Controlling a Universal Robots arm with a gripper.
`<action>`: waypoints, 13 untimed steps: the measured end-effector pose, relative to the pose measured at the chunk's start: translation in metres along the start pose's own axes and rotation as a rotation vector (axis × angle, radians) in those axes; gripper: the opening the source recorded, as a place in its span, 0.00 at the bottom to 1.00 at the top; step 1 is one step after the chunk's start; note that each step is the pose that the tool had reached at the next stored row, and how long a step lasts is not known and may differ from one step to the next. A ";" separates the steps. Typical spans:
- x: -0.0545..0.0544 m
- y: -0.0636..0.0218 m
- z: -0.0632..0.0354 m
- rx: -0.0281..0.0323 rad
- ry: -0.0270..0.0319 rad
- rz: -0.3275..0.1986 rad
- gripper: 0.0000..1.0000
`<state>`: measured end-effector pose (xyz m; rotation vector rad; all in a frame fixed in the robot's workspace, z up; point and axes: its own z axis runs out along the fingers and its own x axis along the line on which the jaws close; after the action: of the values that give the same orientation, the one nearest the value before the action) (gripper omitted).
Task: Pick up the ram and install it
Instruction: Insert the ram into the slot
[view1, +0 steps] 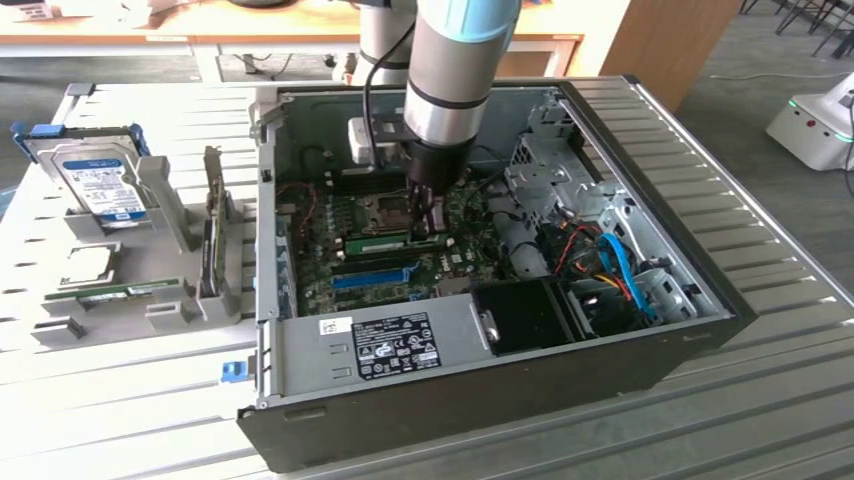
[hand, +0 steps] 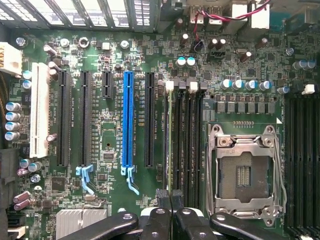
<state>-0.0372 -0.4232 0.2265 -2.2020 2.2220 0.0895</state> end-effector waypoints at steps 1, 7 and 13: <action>0.000 0.0000 0.0004 0.0000 -0.0001 0.000 0.12; 0.000 -0.0001 0.0023 0.0000 -0.0001 0.000 0.12; 0.000 -0.0001 0.0029 0.0001 -0.0001 0.000 0.12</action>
<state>-0.0372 -0.4232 0.2236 -2.2019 2.2219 0.0895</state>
